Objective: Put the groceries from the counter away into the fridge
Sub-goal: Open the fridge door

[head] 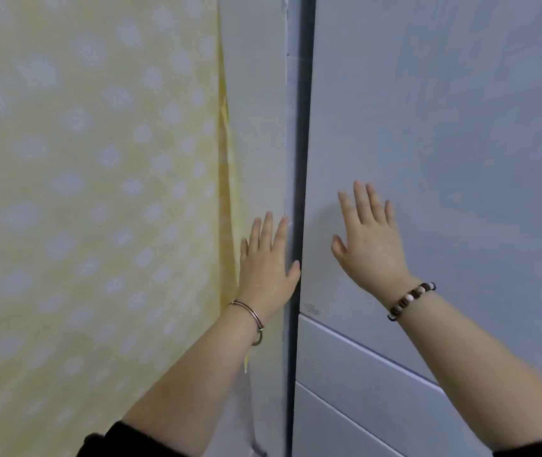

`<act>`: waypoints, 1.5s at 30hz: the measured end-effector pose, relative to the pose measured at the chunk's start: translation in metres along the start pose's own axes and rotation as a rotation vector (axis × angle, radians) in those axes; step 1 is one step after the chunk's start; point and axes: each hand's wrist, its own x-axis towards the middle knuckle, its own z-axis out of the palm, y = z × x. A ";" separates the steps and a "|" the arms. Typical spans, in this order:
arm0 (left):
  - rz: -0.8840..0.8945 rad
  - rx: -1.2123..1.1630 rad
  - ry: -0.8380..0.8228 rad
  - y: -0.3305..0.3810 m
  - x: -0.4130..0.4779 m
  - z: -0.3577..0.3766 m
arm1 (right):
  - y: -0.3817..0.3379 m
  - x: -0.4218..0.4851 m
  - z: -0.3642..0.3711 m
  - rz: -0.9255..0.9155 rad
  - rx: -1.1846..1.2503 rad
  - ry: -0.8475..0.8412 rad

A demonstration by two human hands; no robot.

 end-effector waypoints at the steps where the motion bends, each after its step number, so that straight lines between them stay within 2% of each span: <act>1: -0.033 -0.166 -0.053 -0.002 0.010 0.007 | 0.002 0.004 0.005 -0.017 -0.042 0.023; 4: -0.193 -0.532 -0.210 -0.006 0.038 0.022 | 0.010 0.017 0.021 -0.121 -0.207 0.052; 6: -0.291 -0.677 -0.274 -0.008 0.057 0.037 | 0.022 0.022 0.032 -0.161 -0.325 0.079; 10: -0.257 -0.788 -0.325 -0.009 0.087 0.064 | 0.034 0.019 0.044 -0.198 -0.462 0.106; 13: -0.194 -0.789 -0.310 -0.005 0.099 0.075 | 0.036 0.019 0.049 -0.188 -0.493 0.131; 17: -0.211 -0.710 -0.215 -0.009 0.098 0.092 | 0.037 0.019 0.055 -0.192 -0.540 0.158; 23: -0.187 -0.624 -0.244 -0.012 0.097 0.092 | 0.037 0.016 0.051 -0.199 -0.566 0.129; 29: -0.187 -0.636 -0.272 -0.011 0.092 0.080 | 0.034 0.011 0.044 -0.187 -0.549 0.078; 45: -0.426 -0.685 -0.106 -0.016 -0.038 0.009 | -0.015 -0.063 -0.031 -0.315 -0.313 0.090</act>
